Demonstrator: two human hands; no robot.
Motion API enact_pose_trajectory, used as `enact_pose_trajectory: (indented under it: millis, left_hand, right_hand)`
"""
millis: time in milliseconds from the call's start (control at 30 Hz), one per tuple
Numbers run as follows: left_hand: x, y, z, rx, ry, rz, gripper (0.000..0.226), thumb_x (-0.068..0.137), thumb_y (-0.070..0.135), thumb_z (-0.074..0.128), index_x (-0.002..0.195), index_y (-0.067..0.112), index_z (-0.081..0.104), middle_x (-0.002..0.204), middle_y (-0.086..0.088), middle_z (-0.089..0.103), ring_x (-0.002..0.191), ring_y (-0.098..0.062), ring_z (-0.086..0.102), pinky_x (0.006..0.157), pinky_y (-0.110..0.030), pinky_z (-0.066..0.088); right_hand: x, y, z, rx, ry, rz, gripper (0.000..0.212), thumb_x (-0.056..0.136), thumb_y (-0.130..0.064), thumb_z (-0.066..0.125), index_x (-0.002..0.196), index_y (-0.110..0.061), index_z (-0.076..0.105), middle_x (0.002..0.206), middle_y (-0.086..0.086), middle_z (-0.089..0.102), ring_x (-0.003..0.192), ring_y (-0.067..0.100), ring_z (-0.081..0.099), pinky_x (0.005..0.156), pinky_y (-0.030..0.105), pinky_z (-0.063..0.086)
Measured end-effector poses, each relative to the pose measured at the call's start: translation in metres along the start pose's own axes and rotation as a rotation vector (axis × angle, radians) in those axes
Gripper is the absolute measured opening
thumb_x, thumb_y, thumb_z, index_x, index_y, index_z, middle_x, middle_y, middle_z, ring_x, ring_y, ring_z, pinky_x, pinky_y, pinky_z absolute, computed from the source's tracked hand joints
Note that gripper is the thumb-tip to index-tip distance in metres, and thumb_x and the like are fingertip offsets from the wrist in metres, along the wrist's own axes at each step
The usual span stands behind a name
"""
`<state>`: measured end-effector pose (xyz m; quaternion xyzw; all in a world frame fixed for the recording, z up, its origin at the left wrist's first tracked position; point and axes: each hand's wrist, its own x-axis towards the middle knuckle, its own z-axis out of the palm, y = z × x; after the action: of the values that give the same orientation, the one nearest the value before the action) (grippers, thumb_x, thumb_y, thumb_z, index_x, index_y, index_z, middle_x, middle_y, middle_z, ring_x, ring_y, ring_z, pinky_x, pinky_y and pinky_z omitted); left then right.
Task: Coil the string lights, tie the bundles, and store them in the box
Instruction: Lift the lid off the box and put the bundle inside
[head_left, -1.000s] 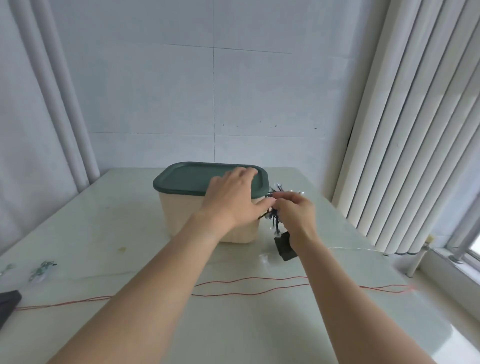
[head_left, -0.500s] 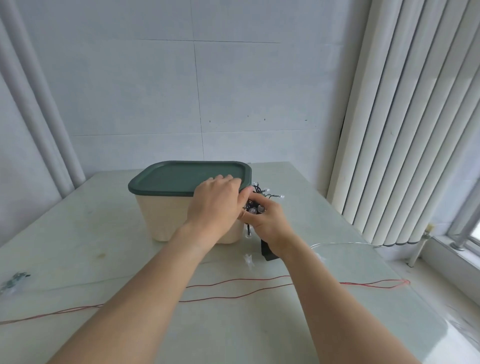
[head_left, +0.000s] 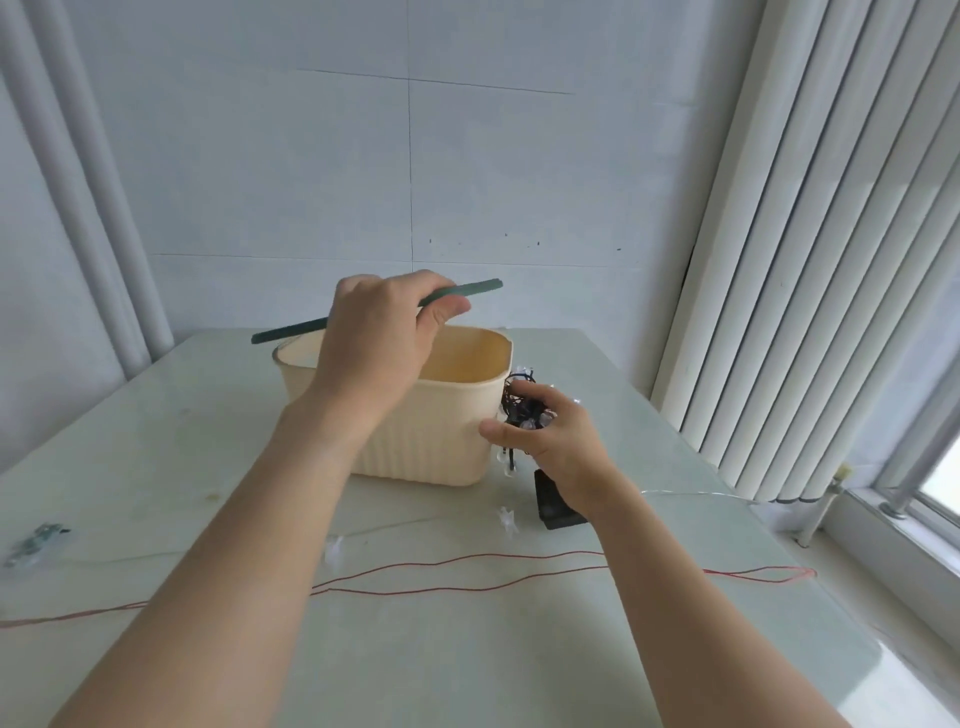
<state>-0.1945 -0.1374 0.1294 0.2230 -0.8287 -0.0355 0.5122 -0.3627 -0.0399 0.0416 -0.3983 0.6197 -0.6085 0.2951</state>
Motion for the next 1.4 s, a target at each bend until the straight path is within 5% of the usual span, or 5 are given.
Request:
enact_pose_trajectory:
  millis: [233, 433, 733, 1133, 1400]
  left_hand:
    - [0.009, -0.012, -0.021, -0.034, 0.220, -0.016, 0.024, 0.094, 0.030, 0.061, 0.095, 0.011, 0.075, 0.067, -0.005, 0.068, 0.064, -0.033, 0.059, 0.064, -0.033, 0.042]
    - [0.006, -0.018, -0.026, -0.098, 0.231, -0.132, 0.023, 0.096, 0.032, 0.061, 0.100, 0.014, 0.074, 0.075, -0.002, 0.071, 0.070, -0.029, 0.063, 0.065, -0.036, 0.050]
    - [0.005, -0.025, -0.036, -0.161, 0.287, -0.214, 0.022, 0.097, 0.030, 0.061, 0.100, 0.013, 0.074, 0.082, -0.001, 0.074, 0.075, -0.024, 0.067, 0.069, -0.037, 0.052]
    - [0.002, -0.039, -0.055, -0.173, 0.567, -0.364, 0.030, 0.099, 0.030, 0.056, 0.097, 0.006, 0.073, 0.085, -0.004, 0.074, 0.074, -0.020, 0.062, 0.067, -0.023, 0.038]
    - [0.002, -0.043, -0.055, -0.183, 0.566, -0.420, 0.029, 0.098, 0.032, 0.058, 0.097, 0.008, 0.075, 0.085, 0.001, 0.073, 0.075, -0.012, 0.061, 0.067, -0.020, 0.039]
  right_hand:
    - [0.006, -0.058, -0.010, -0.057, 0.075, 0.001, 0.039, 0.084, -0.040, 0.075, 0.117, -0.021, 0.072, 0.111, 0.002, 0.072, 0.101, 0.016, 0.067, 0.083, 0.028, 0.048]
    - [0.006, -0.116, -0.027, 0.013, 0.337, 0.094, 0.046, 0.098, -0.046, 0.046, 0.080, -0.014, 0.073, 0.060, 0.000, 0.057, 0.054, 0.020, 0.042, 0.047, 0.021, 0.039]
    - [0.010, -0.193, 0.014, -0.110, 0.347, -0.154, 0.045, 0.095, -0.040, 0.050, 0.062, -0.018, 0.071, 0.082, 0.009, 0.063, 0.072, 0.022, 0.051, 0.070, 0.033, 0.039]
    - [0.038, -0.197, 0.077, -0.151, 0.095, -0.094, 0.011, 0.097, -0.011, 0.058, 0.096, -0.005, 0.067, 0.054, 0.002, 0.053, 0.044, 0.014, 0.042, 0.053, 0.027, 0.038]
    - [0.052, -0.106, 0.100, -0.869, -0.131, -0.017, 0.056, 0.090, -0.006, 0.057, 0.143, -0.015, 0.039, 0.128, 0.008, 0.060, 0.111, 0.030, 0.061, 0.095, 0.040, 0.052]
